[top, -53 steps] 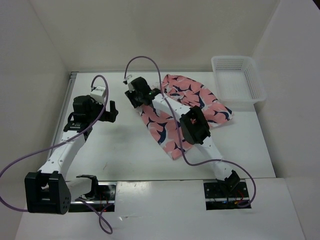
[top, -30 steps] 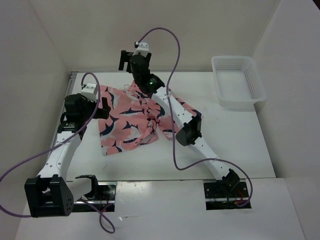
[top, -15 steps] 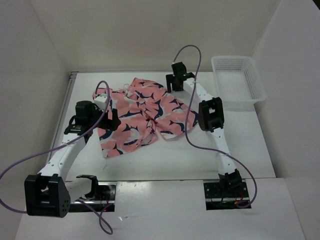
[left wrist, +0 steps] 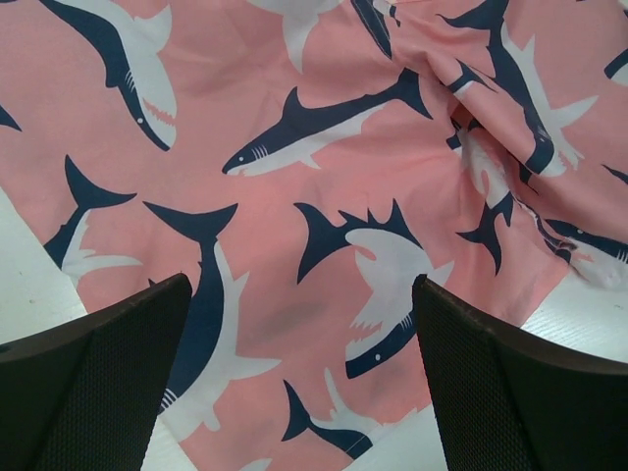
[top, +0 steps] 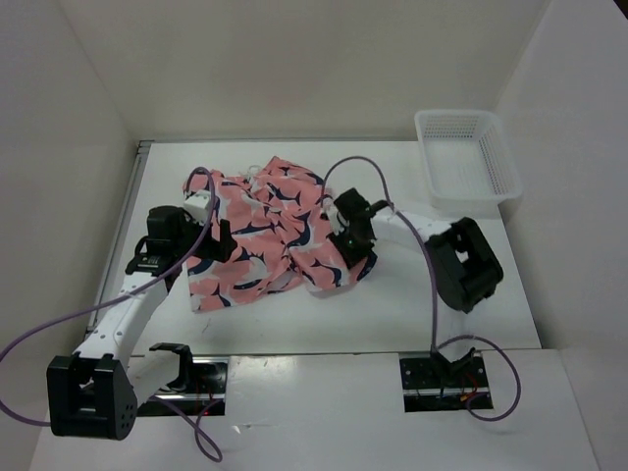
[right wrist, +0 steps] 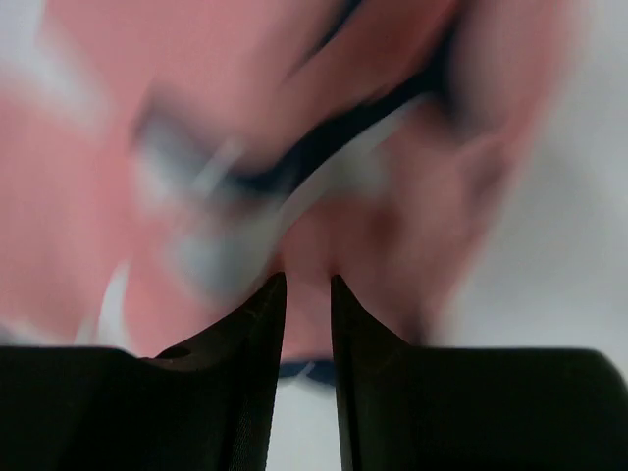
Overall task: Fold and stack the shorts
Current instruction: Flatten the shorts out
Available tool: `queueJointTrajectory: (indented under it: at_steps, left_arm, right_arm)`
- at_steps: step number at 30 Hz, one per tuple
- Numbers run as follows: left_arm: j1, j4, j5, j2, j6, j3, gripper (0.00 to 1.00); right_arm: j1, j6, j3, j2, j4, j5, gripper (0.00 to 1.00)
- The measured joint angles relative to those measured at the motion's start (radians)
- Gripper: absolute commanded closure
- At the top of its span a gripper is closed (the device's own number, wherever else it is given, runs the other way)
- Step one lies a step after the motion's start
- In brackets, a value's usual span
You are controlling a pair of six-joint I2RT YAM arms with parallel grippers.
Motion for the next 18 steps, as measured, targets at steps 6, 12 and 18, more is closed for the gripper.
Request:
queueJointTrajectory:
  at_steps: [6, 12, 18]
  left_arm:
    - [0.000, 0.016, -0.015, -0.006, 0.000, -0.014, 0.00]
    - [0.005, 0.051, -0.060, -0.006, 0.000, -0.013, 0.00]
    - [0.038, 0.044, -0.087, -0.008, 0.000, -0.003, 0.00]
  right_arm:
    - [0.261, -0.150, -0.269, -0.279, -0.008, -0.080, 0.72]
    - [0.314, -0.264, -0.064, -0.146, 0.090, -0.158, 0.41]
    - [0.303, -0.228, 0.061, -0.017, 0.288, -0.056, 0.15]
